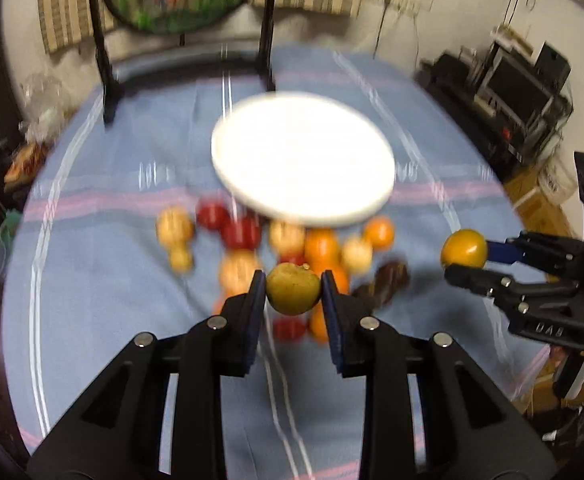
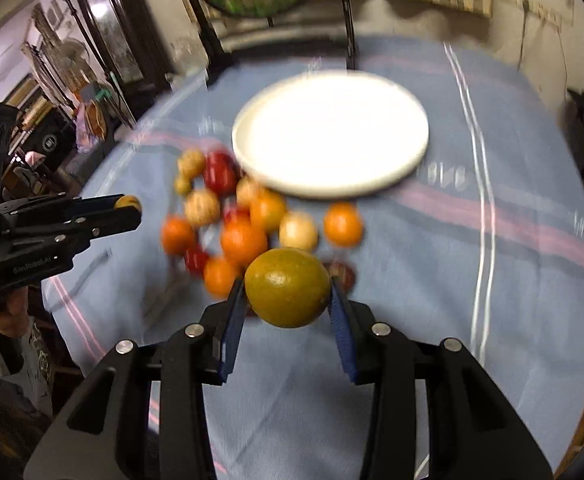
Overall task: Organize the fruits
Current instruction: 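Carry both fruits over the white plate and open both tools to release them, then grasp a dark red plum with the right tool while the left tool grasps a large orange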
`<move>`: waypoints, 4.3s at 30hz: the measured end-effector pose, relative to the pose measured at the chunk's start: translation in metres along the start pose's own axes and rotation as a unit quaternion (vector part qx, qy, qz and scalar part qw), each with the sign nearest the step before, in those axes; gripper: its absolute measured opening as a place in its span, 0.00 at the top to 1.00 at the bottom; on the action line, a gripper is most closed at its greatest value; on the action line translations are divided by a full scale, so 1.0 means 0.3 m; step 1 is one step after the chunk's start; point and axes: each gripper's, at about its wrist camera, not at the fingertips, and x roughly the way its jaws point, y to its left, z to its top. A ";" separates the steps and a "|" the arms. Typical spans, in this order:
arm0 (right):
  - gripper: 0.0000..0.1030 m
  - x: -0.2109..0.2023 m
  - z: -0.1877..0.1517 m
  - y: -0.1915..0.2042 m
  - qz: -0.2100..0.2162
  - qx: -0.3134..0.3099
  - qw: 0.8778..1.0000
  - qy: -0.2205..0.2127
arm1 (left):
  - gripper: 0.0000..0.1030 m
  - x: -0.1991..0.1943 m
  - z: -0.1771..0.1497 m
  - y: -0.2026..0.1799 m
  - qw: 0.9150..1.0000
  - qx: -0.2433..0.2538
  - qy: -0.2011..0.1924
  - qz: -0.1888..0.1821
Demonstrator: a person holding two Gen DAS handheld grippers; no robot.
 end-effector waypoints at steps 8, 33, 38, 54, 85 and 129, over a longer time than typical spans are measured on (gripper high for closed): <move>0.60 0.016 0.336 -0.059 -0.027 -0.002 0.997 -0.066 | 0.73 0.099 0.322 -0.009 0.999 0.004 -0.032 0.040; 0.60 0.502 0.498 -0.248 -0.022 0.070 0.997 0.040 | 0.71 0.598 0.408 0.028 0.995 0.013 0.057 0.081; 0.59 0.527 0.513 -0.265 -0.017 0.084 0.995 0.054 | 0.50 0.615 0.404 0.028 0.994 0.014 0.060 0.087; 0.35 0.145 0.564 -0.205 -0.017 0.060 0.995 -0.074 | 0.26 0.356 0.433 0.076 0.996 -0.013 -0.010 0.091; 0.69 0.324 -0.194 0.121 0.031 -0.068 0.992 0.104 | 0.19 0.116 -0.320 0.039 0.996 0.041 0.075 0.023; 0.69 0.262 -0.242 0.027 0.053 0.007 0.993 0.103 | 0.57 0.337 -0.207 0.187 0.994 -0.047 0.099 0.031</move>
